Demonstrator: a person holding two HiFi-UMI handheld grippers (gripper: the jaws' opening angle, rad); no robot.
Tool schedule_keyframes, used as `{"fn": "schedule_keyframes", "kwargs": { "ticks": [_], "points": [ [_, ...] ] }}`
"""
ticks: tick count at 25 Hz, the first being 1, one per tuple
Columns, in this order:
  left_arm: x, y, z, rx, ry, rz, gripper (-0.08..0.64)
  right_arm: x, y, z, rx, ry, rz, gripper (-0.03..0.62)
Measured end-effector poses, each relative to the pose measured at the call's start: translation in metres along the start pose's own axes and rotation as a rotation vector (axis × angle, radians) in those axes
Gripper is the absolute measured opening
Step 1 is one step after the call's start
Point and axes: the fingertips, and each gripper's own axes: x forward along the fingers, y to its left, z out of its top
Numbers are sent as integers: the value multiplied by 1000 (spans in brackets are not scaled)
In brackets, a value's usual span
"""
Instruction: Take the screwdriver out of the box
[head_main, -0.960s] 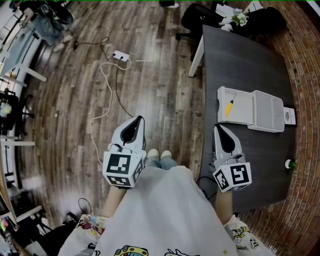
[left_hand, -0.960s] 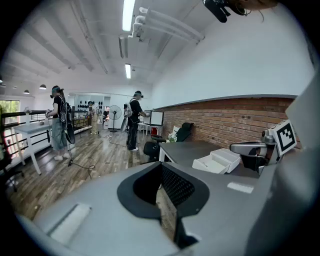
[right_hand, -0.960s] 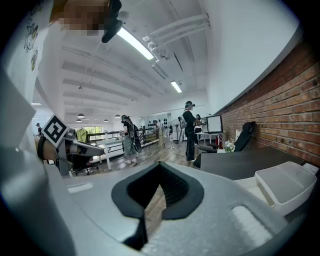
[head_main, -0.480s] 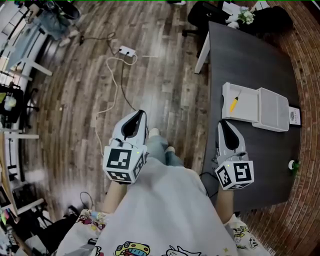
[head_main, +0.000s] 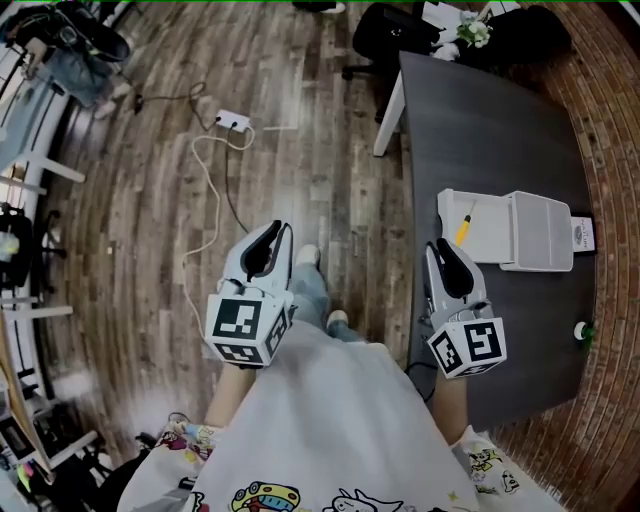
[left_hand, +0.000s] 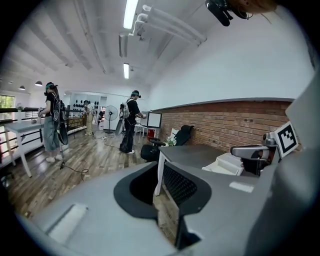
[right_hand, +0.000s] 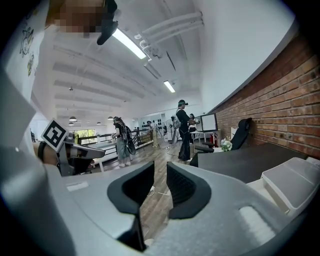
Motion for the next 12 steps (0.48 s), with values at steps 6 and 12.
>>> {"fn": "schedule_keyframes", "kwargs": {
  "ticks": [6, 12],
  "points": [
    [68, 26, 35, 33, -5, -79, 44, 49, -28, 19, 36, -31, -75, 80],
    [120, 43, 63, 77, -8, -156, 46, 87, -37, 17, 73, -24, -118, 81]
  ]
}}
